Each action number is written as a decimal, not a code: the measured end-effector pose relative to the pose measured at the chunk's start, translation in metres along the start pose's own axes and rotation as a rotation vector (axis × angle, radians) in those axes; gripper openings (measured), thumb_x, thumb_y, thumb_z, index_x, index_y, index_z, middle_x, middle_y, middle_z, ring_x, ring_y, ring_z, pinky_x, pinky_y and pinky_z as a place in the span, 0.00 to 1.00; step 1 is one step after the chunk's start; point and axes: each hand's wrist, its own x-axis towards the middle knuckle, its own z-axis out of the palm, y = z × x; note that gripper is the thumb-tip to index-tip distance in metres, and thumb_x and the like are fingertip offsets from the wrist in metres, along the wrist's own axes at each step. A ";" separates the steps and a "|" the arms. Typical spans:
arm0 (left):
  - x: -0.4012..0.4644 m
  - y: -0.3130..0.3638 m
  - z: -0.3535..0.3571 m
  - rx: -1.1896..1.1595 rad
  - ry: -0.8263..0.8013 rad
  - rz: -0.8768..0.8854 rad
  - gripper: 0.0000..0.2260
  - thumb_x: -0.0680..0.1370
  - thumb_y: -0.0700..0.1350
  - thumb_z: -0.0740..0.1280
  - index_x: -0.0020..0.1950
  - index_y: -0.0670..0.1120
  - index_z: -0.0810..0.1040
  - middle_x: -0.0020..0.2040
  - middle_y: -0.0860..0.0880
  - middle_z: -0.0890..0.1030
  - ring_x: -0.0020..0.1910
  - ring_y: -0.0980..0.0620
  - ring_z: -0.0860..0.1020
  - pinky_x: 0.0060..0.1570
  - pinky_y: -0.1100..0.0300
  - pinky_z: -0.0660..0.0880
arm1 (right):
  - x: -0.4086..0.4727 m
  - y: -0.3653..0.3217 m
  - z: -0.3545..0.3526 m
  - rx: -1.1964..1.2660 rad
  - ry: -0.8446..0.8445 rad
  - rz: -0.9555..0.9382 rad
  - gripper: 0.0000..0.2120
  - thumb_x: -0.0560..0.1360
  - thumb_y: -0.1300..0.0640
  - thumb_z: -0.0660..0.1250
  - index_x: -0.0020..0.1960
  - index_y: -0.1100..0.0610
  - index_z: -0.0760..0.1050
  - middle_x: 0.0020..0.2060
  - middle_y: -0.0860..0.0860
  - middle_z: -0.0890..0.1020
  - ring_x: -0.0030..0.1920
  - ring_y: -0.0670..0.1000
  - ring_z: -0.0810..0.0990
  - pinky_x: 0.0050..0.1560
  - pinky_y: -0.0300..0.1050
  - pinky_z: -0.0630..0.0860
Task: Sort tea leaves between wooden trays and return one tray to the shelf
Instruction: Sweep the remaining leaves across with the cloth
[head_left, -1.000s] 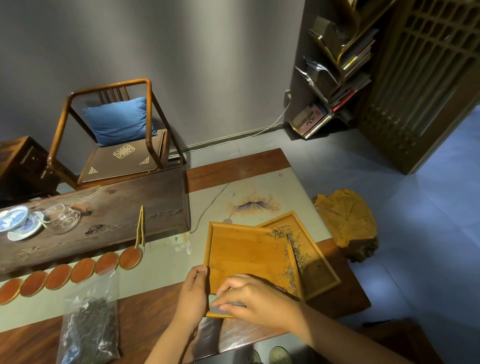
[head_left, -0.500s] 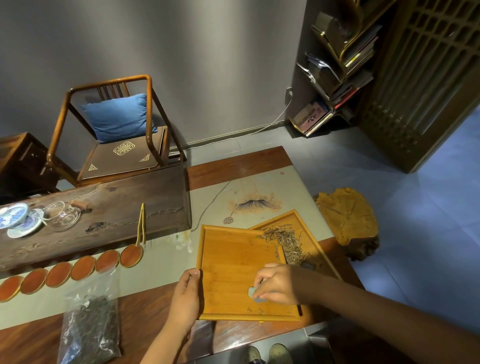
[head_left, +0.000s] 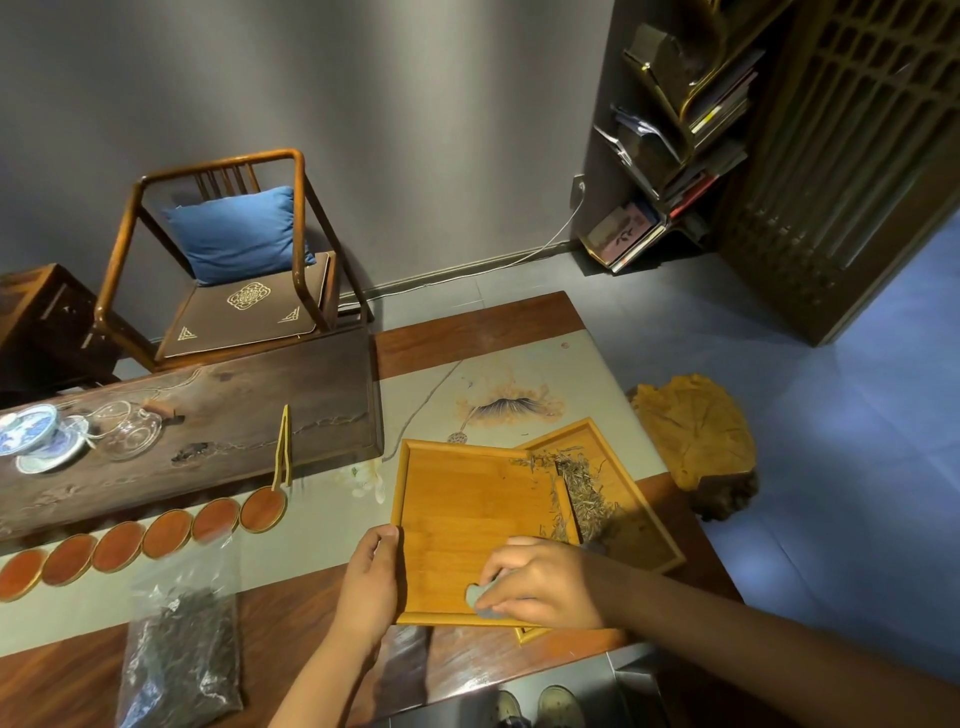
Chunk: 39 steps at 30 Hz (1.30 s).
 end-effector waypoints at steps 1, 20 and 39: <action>0.000 -0.001 0.000 0.006 -0.001 -0.001 0.13 0.83 0.49 0.55 0.54 0.45 0.77 0.49 0.45 0.81 0.50 0.46 0.78 0.47 0.55 0.72 | -0.005 0.002 -0.001 -0.006 -0.007 -0.001 0.12 0.80 0.55 0.61 0.57 0.55 0.81 0.52 0.53 0.80 0.51 0.51 0.74 0.53 0.38 0.67; -0.002 0.000 -0.009 0.090 -0.061 0.096 0.12 0.83 0.46 0.55 0.50 0.45 0.76 0.47 0.44 0.80 0.49 0.46 0.78 0.43 0.58 0.71 | -0.043 0.048 -0.018 -0.687 -0.332 -0.079 0.11 0.69 0.58 0.73 0.51 0.52 0.78 0.47 0.49 0.79 0.46 0.49 0.77 0.42 0.42 0.77; -0.005 0.002 -0.010 0.085 -0.057 0.111 0.12 0.83 0.45 0.55 0.51 0.43 0.77 0.47 0.45 0.80 0.49 0.48 0.78 0.43 0.61 0.70 | -0.061 0.009 -0.021 -0.556 -0.430 -0.133 0.05 0.73 0.53 0.67 0.48 0.46 0.78 0.42 0.44 0.79 0.40 0.44 0.76 0.35 0.38 0.71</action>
